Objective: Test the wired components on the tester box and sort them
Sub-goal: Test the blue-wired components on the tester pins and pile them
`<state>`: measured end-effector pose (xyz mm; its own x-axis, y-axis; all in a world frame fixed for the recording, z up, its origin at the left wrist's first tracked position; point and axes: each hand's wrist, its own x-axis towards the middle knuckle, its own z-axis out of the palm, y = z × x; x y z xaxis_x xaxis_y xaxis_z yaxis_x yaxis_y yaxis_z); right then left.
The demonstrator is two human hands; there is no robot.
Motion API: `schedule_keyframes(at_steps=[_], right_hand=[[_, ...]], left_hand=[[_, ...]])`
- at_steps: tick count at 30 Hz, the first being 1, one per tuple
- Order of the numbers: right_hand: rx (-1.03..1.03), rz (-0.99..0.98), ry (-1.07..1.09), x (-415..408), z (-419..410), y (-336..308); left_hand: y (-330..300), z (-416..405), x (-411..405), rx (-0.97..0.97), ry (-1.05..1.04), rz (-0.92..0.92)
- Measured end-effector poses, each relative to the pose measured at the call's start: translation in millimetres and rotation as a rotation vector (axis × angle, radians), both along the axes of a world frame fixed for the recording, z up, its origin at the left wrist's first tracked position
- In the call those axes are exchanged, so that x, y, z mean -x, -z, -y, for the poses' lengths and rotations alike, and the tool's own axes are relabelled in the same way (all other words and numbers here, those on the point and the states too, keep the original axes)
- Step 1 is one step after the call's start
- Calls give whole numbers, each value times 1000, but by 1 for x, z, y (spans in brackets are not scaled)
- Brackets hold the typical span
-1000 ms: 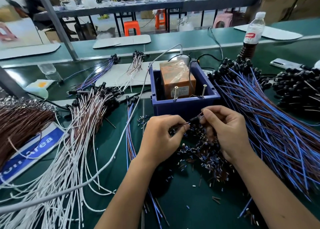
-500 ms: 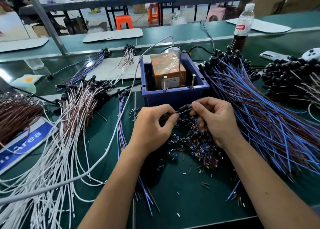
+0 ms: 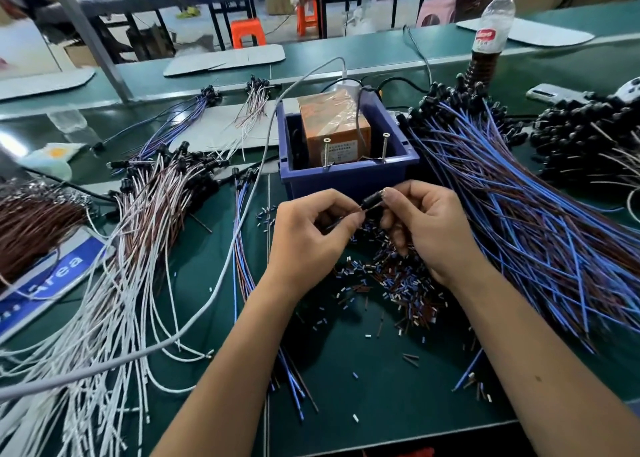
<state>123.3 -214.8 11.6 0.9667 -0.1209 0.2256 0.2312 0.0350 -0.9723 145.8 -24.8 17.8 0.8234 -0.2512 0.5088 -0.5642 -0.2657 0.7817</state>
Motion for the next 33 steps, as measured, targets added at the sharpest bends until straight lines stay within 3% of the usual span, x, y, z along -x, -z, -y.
schedule_keyframes(at_steps=[8, 14, 20, 24, 30, 33], right_hand=[[-100, -5, 156, 0, 9, -6], [-70, 53, -108, 6, -20, -3], [-212, -5, -140, 5, -17, -3], [-237, -18, -77, 4, -17, -7], [-327, 31, -58, 6, -13, -15], [-180, 119, 111, 7, -11, -14]], left_hand=[[-5, -7, -1, 155, -23, -149], [-3, 5, 3, 404, 126, -295], [-2, 9, 6, 344, 175, -340], [-3, 10, 7, 327, 78, -249], [-5, 8, 8, 442, -232, 4], [-5, 6, 5, 491, -333, 66]])
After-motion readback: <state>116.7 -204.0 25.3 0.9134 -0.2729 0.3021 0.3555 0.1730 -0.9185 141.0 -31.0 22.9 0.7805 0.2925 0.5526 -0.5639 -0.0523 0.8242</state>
